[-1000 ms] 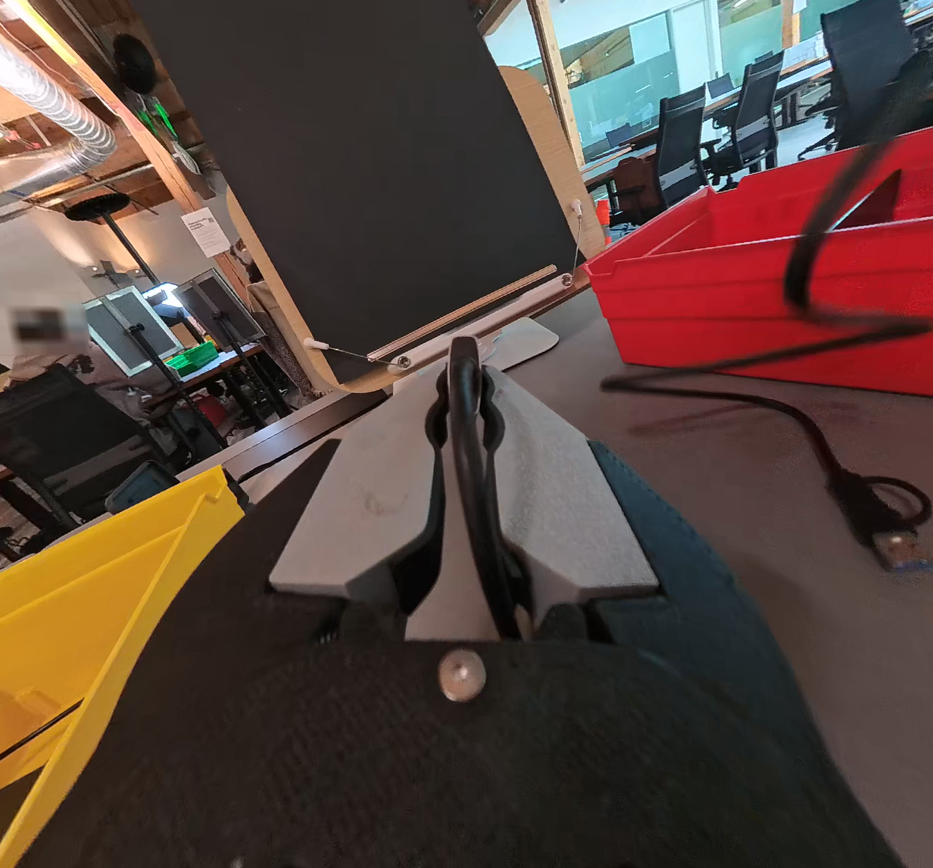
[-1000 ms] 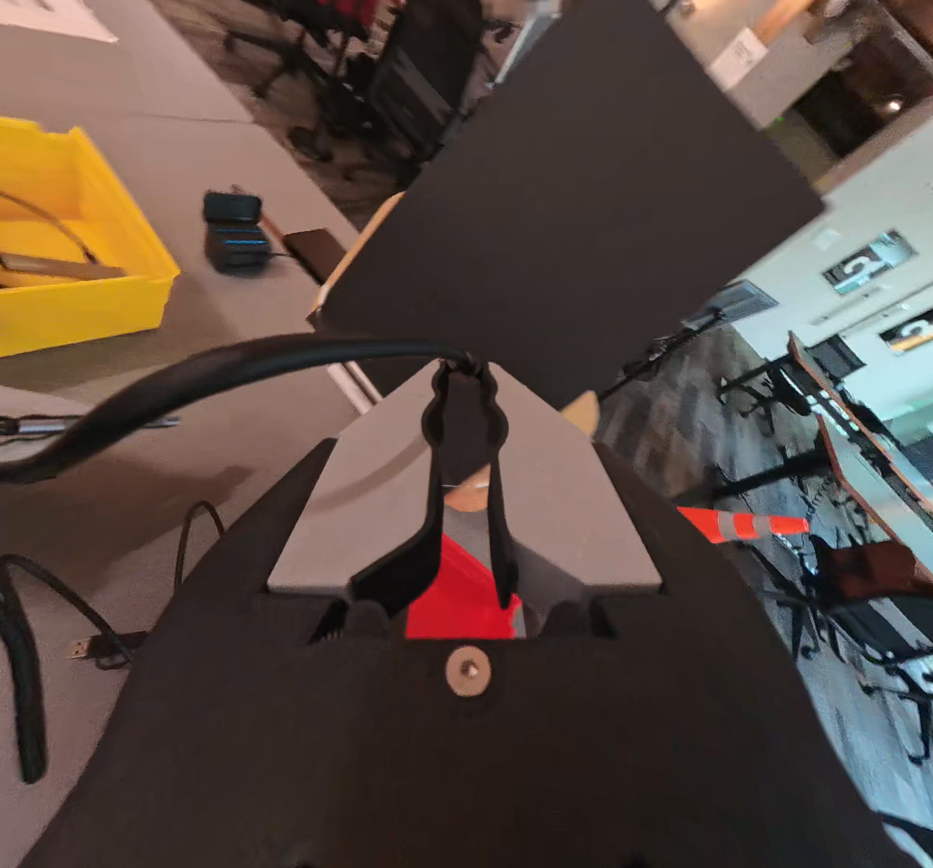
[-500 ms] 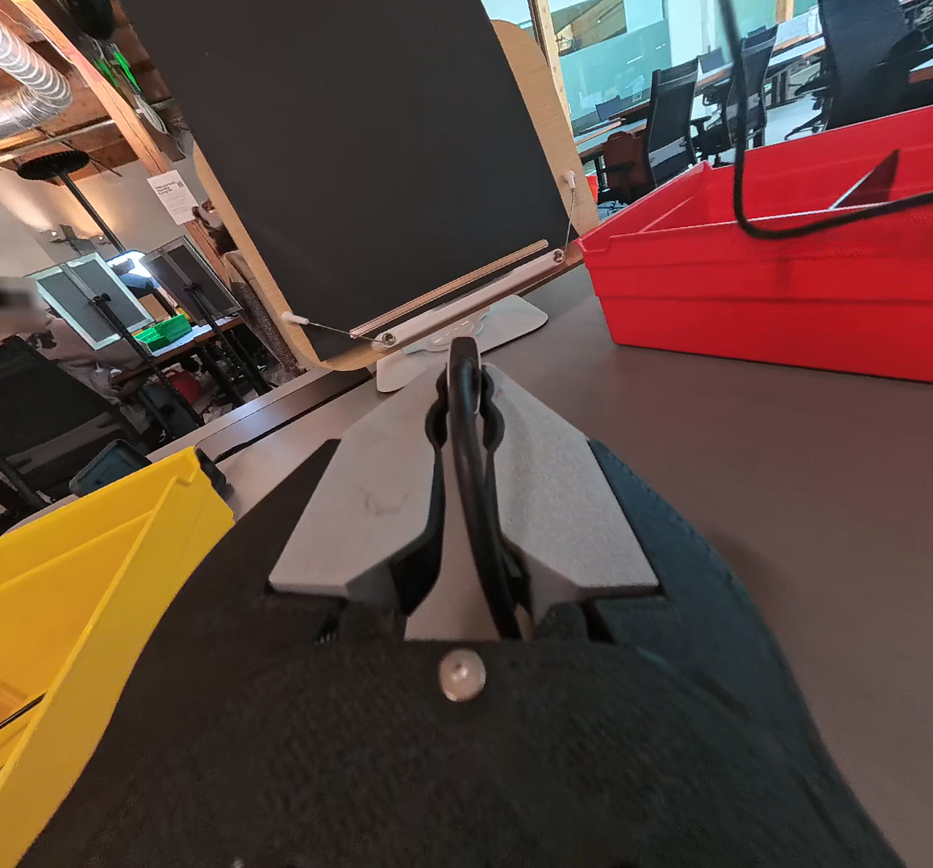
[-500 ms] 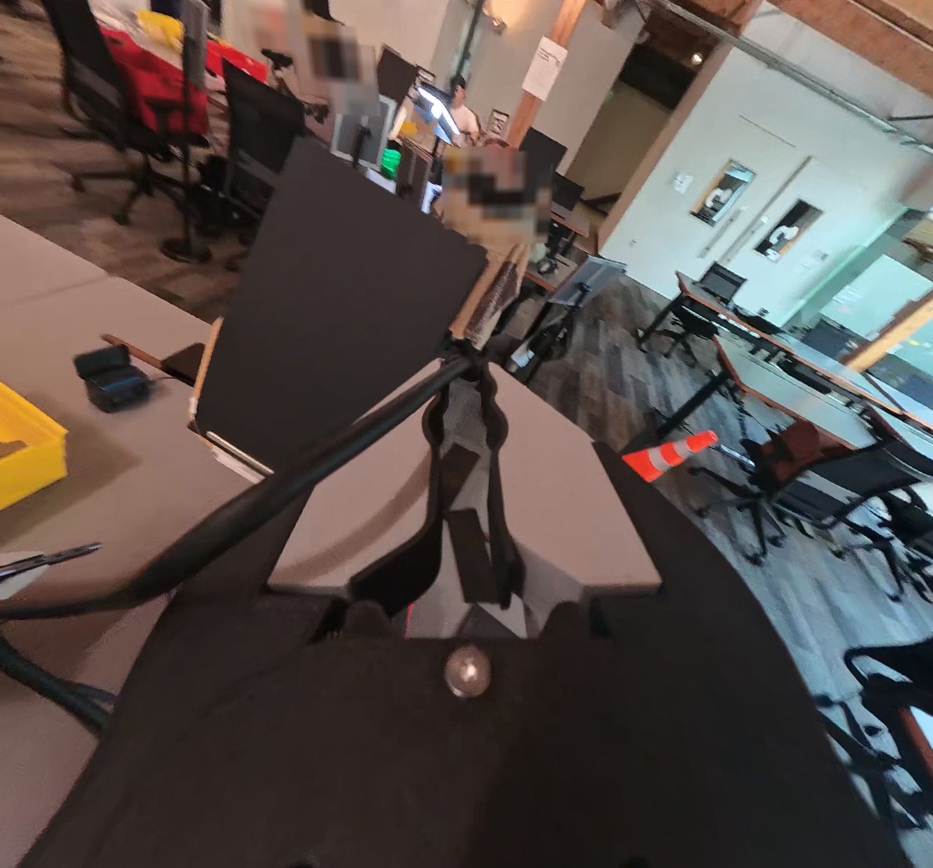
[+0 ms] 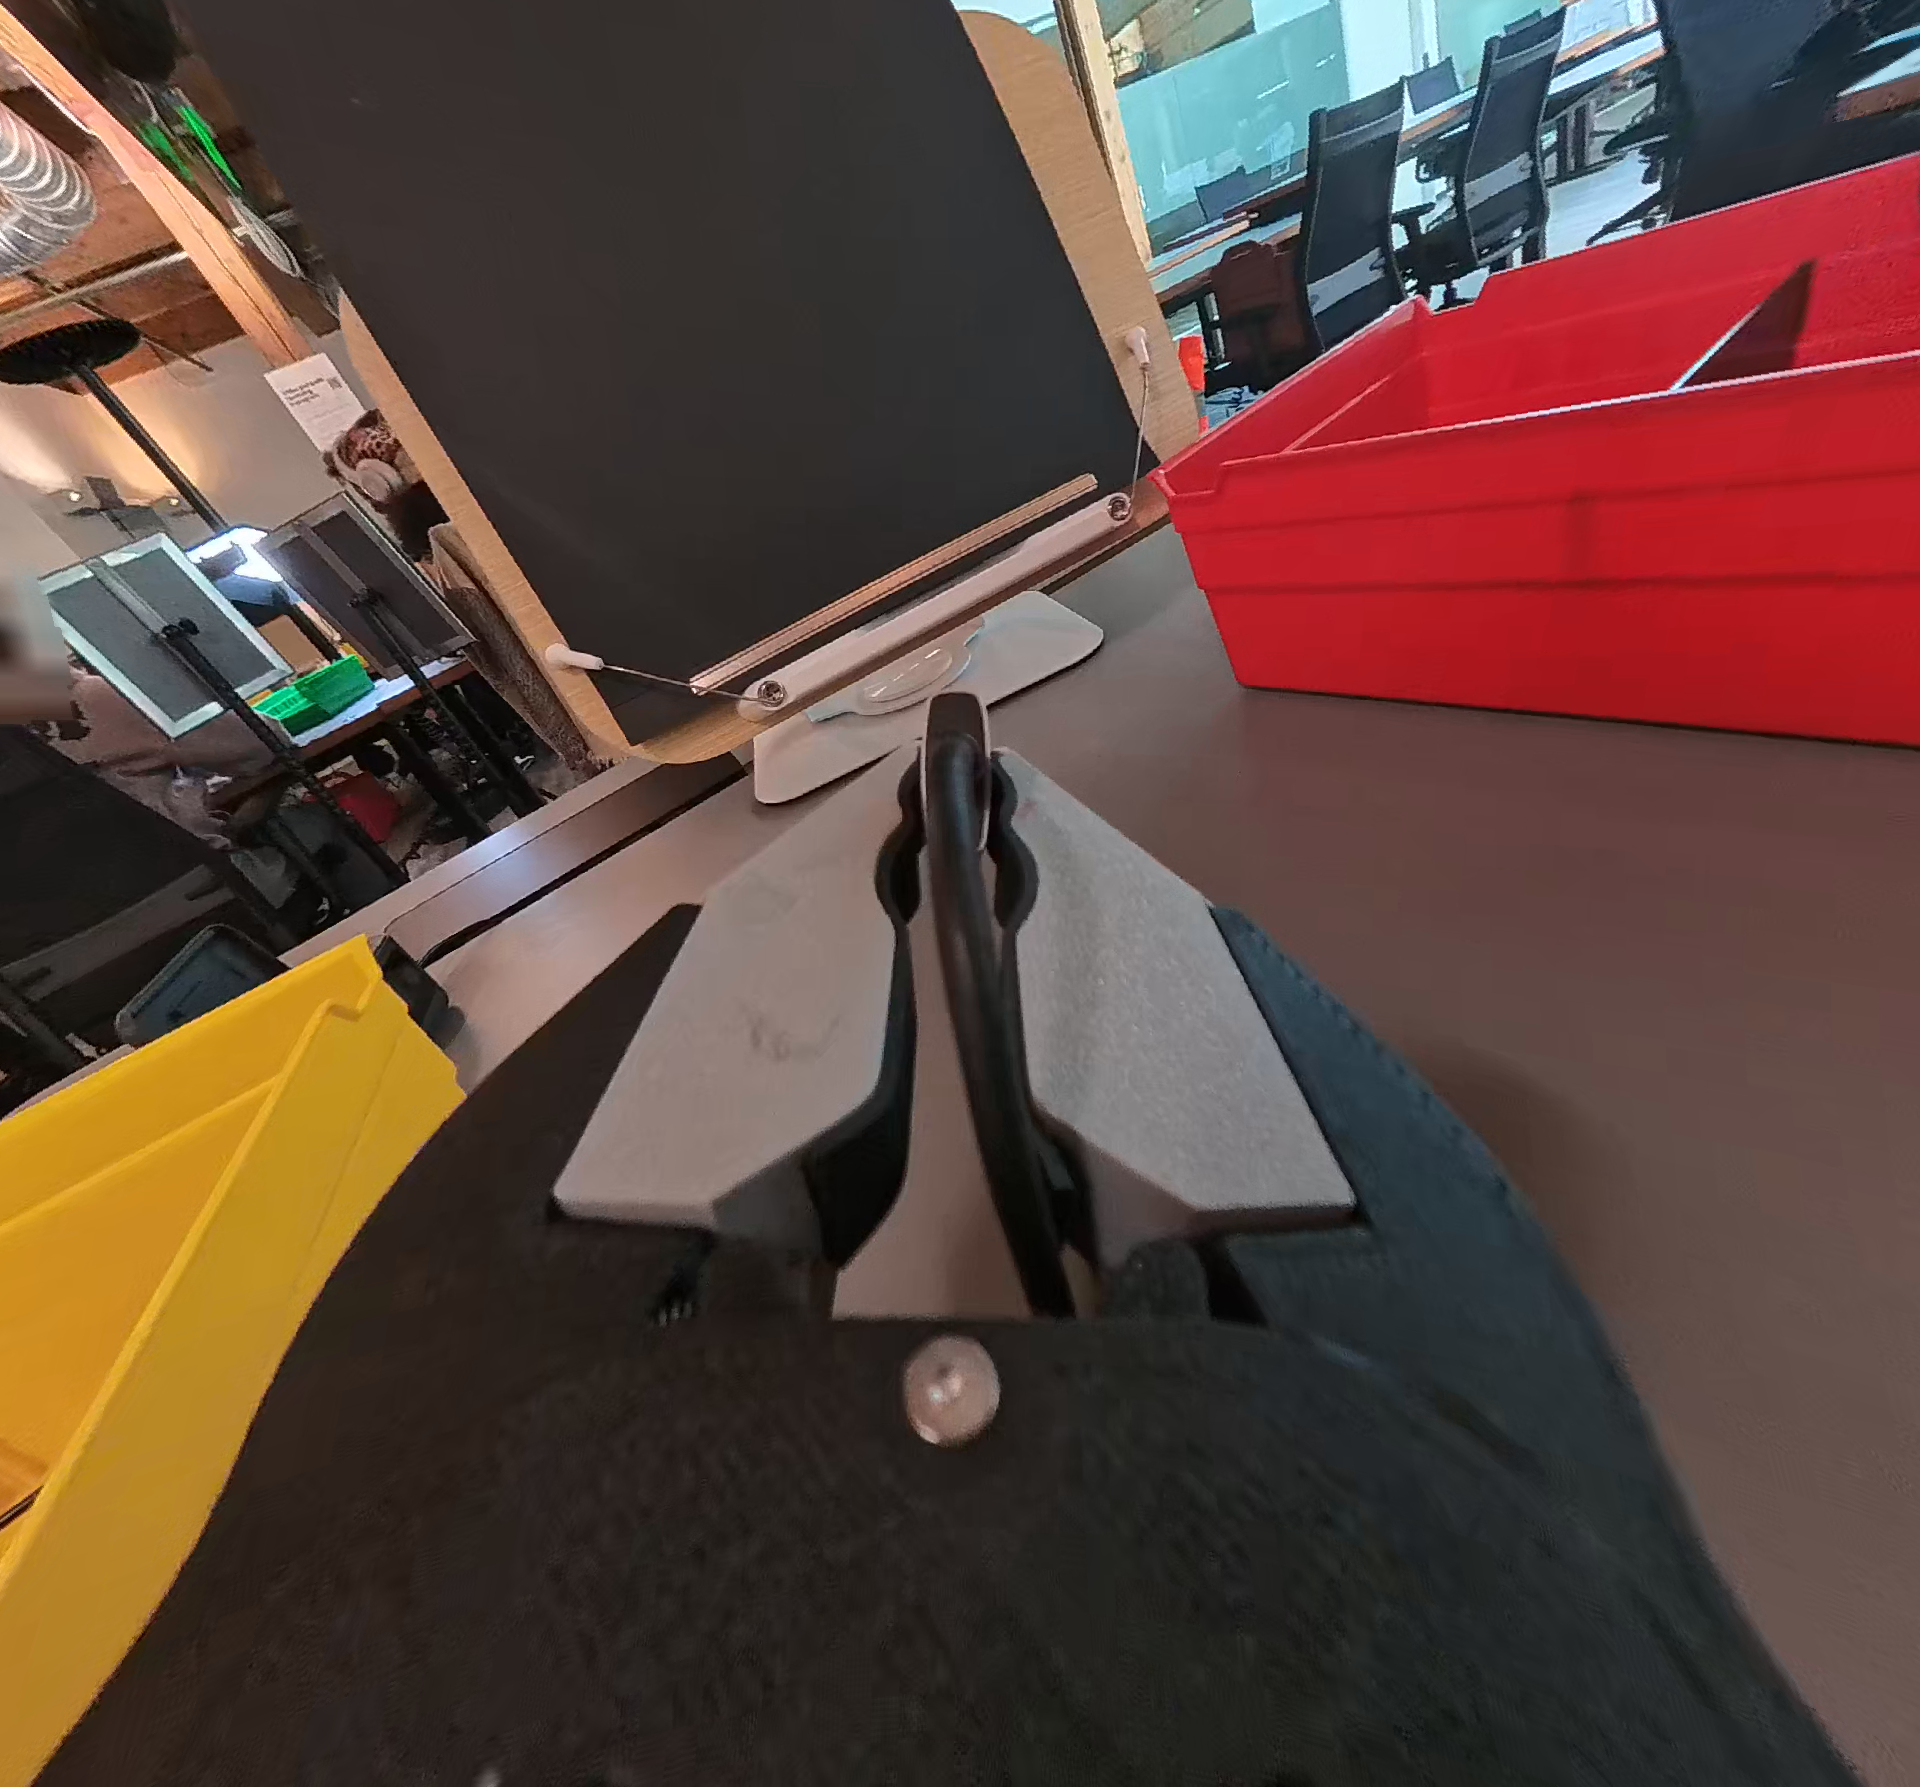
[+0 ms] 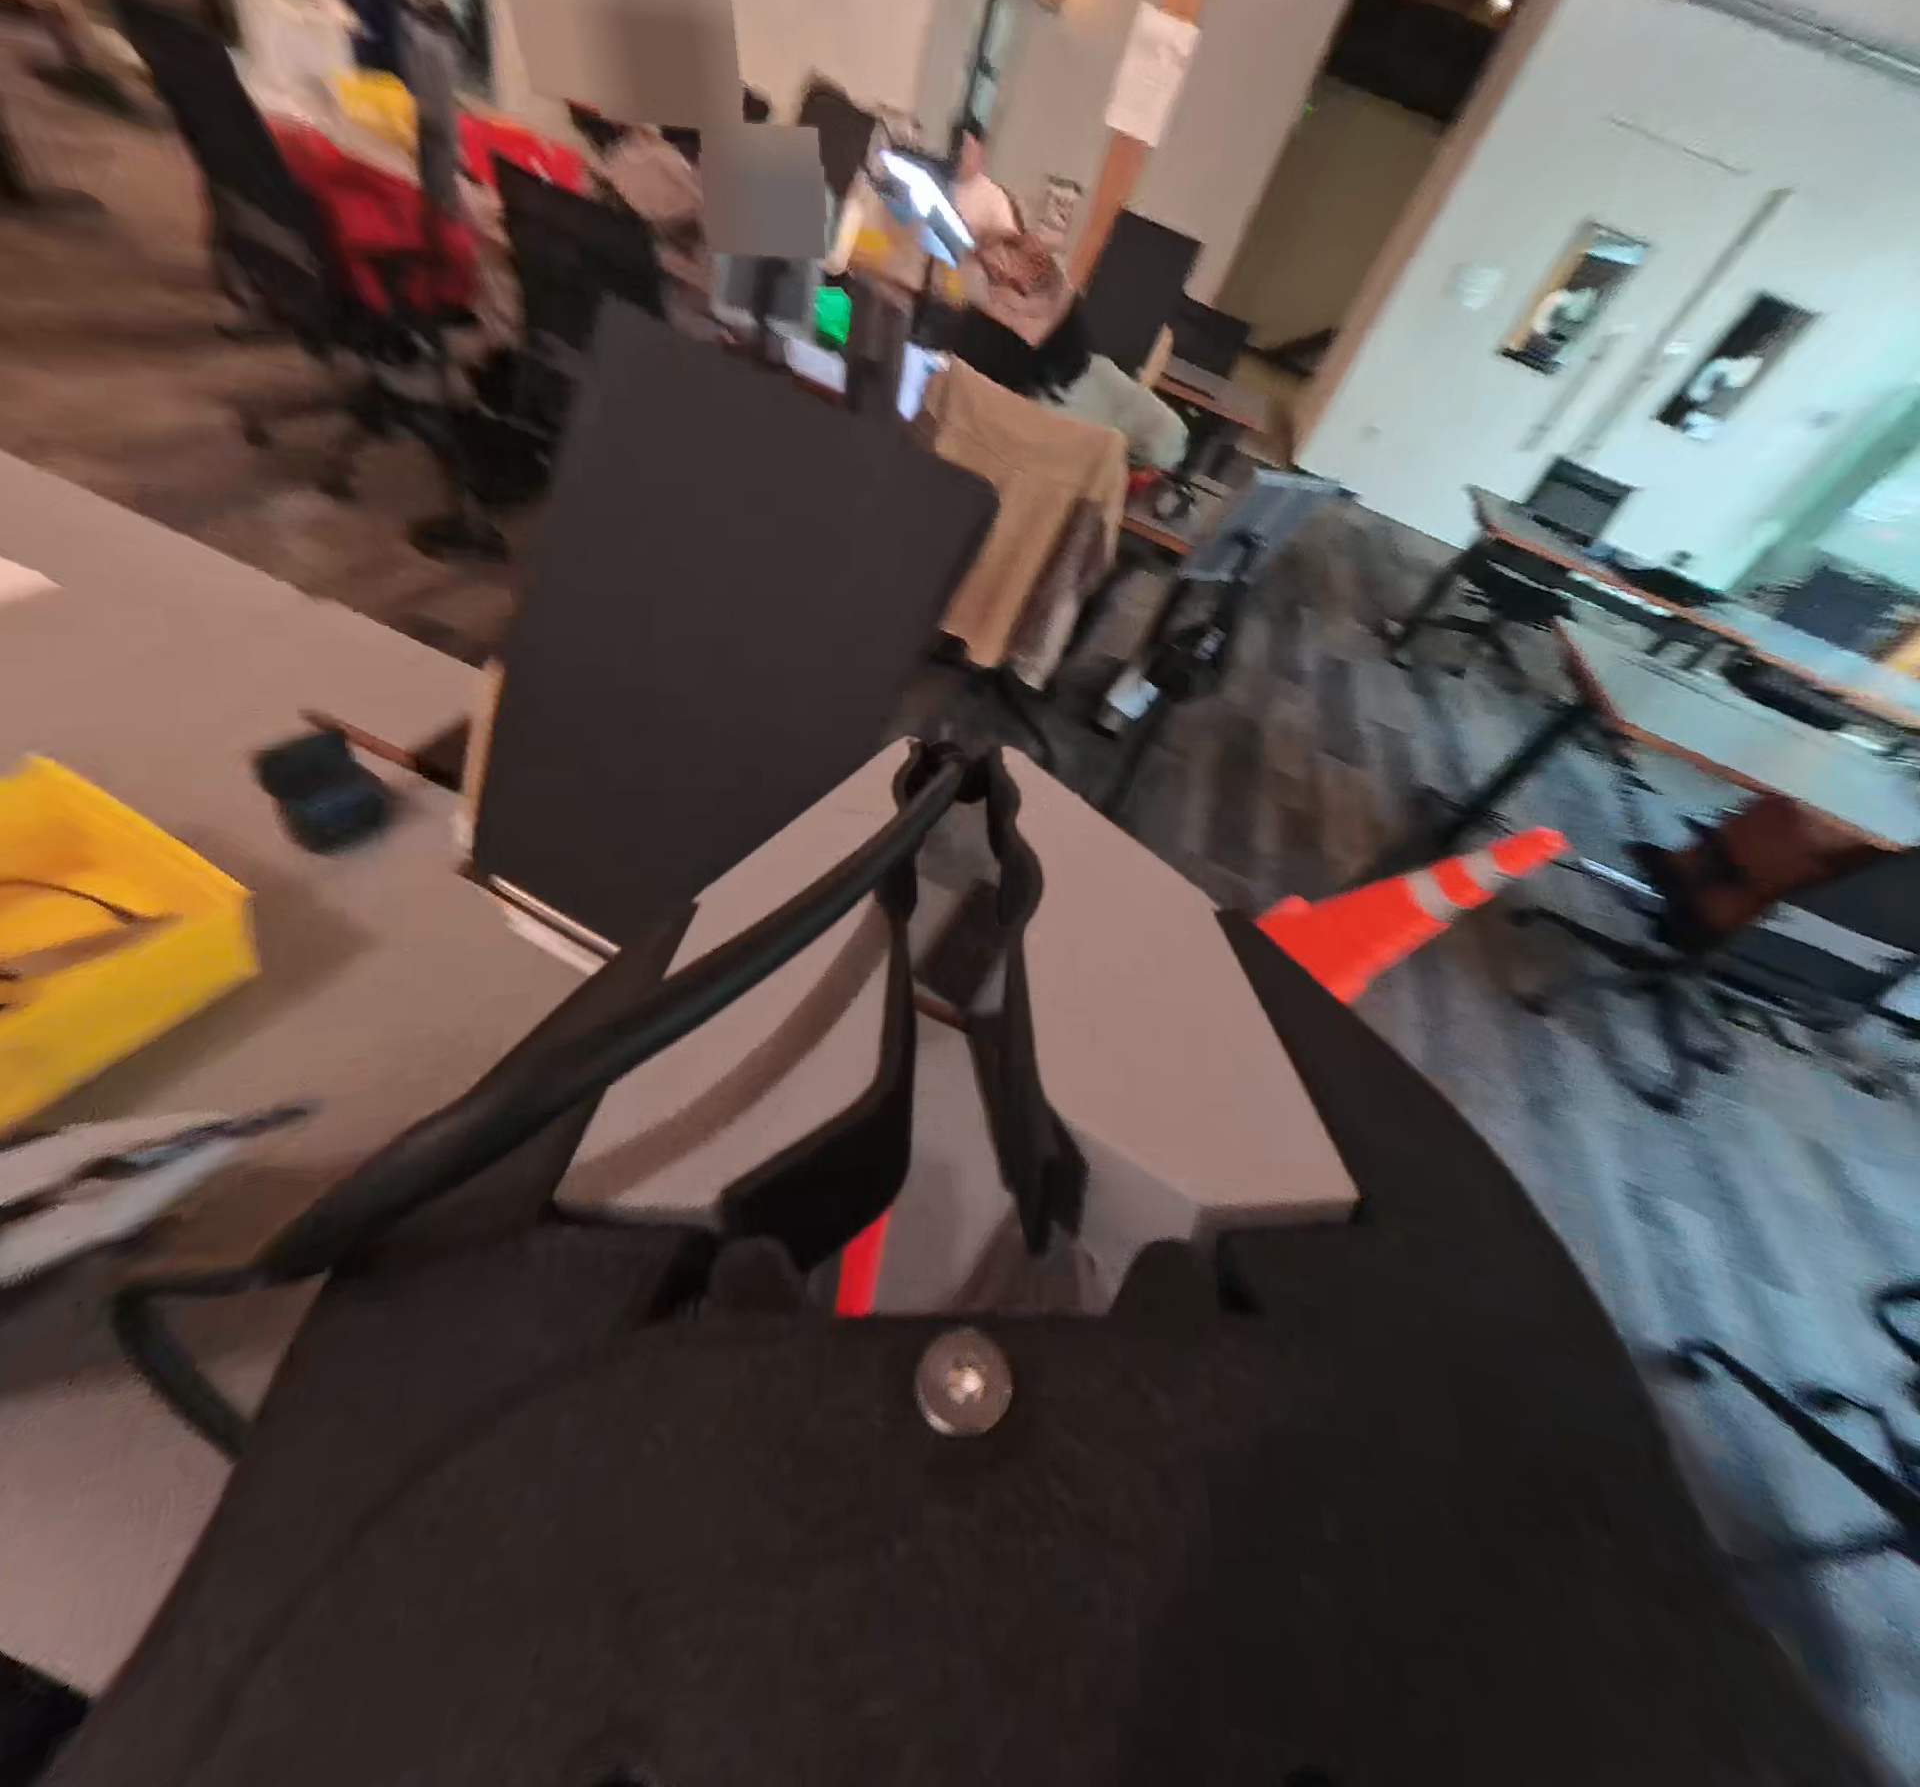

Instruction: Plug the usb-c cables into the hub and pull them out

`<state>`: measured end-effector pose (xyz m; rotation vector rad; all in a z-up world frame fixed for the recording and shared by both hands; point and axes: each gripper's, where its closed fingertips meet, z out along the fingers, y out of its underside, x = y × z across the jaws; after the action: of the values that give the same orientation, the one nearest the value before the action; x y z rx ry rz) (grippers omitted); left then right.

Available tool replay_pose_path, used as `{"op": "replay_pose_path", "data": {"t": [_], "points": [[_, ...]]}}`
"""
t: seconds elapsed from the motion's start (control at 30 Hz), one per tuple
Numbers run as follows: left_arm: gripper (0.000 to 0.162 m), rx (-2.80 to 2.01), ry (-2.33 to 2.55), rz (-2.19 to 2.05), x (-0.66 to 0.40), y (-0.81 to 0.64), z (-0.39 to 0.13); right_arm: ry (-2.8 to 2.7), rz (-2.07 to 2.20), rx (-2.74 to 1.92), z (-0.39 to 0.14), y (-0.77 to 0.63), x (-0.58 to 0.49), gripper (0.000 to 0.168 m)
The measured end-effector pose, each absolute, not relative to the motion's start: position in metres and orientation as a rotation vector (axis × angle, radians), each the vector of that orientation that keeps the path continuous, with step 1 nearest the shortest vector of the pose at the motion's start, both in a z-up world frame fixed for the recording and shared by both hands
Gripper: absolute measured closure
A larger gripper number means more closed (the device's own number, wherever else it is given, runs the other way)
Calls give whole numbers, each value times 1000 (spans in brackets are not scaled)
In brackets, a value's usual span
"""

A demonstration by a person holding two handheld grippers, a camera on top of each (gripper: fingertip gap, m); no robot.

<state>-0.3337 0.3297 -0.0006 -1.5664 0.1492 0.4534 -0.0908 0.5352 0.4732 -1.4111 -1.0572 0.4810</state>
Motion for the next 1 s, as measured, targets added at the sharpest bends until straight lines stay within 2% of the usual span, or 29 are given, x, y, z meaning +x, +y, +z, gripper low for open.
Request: {"op": "replay_pose_path", "data": {"t": [0.27,0.43,0.5,0.6,0.8,1.0], "points": [[155,-1565,149,452,-334,329,0,-1100,381,-1511,412,575,-94,160],[155,-1567,149,450,-334,329,-1,-1179,411,-1425,410,569,-106,161],[155,-1572,154,449,-333,330,-1,-1298,371,-1367,393,557,-113,160],[155,-1564,165,458,-331,329,1,-1632,309,-1237,314,528,-125,161],[155,-1563,183,444,-326,331,0,-2022,115,-1414,80,523,-113,161],[155,-1557,254,431,-315,332,-3,-2335,-24,-1548,-69,500,-114,160]]}}
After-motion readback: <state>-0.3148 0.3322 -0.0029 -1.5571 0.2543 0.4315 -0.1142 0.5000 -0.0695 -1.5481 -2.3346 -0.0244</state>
